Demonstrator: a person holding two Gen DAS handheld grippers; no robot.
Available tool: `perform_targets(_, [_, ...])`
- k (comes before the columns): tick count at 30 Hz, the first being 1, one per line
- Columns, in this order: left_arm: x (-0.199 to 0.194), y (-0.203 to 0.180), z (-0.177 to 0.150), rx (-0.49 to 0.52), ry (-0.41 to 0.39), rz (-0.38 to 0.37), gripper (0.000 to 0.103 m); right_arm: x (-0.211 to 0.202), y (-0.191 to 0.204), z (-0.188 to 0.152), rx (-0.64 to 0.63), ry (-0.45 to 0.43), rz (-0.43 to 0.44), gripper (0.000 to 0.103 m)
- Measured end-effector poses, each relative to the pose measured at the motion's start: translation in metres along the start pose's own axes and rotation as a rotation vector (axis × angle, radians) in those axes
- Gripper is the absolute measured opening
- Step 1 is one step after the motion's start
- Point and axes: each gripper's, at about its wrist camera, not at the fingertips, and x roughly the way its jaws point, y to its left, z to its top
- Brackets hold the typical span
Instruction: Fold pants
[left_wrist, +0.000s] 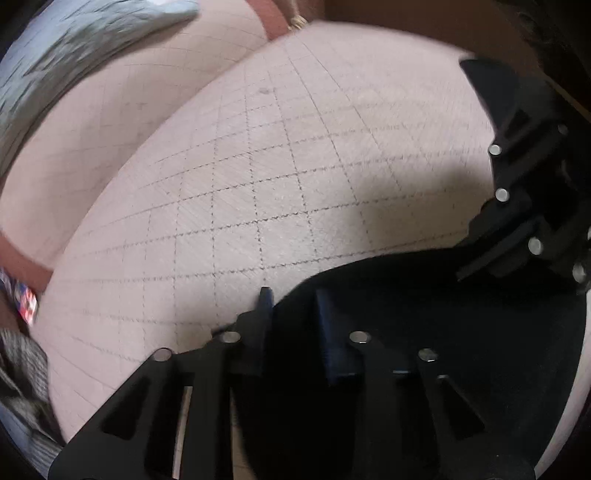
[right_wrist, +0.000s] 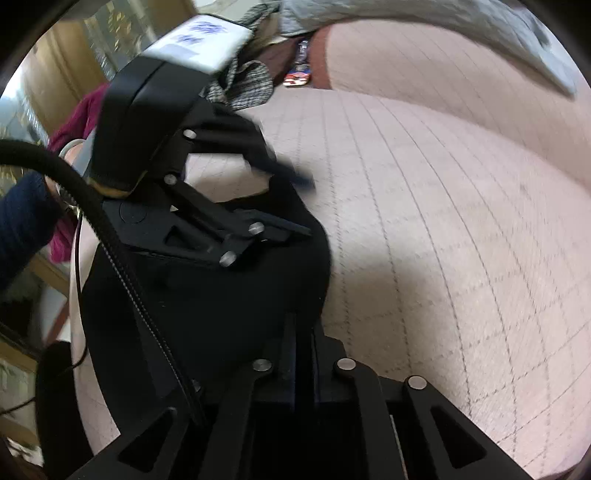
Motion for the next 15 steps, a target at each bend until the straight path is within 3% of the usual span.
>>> perform_targets(3, [-0.016, -0.001, -0.012, -0.084, -0.061, 0.011, 0.01, -0.022, 0.014, 0.007, -0.016, -0.073, 0.001, 0.005])
perform_targets(10, [-0.092, -0.016, -0.053, -0.237, -0.237, 0.074, 0.008, -0.061, 0.068, 0.011, -0.151, -0.16, 0.006, 0.004])
perform_targets(15, [-0.147, -0.025, -0.097, -0.376, -0.366, 0.106, 0.007, -0.069, 0.11, -0.006, -0.279, -0.21, -0.004, 0.005])
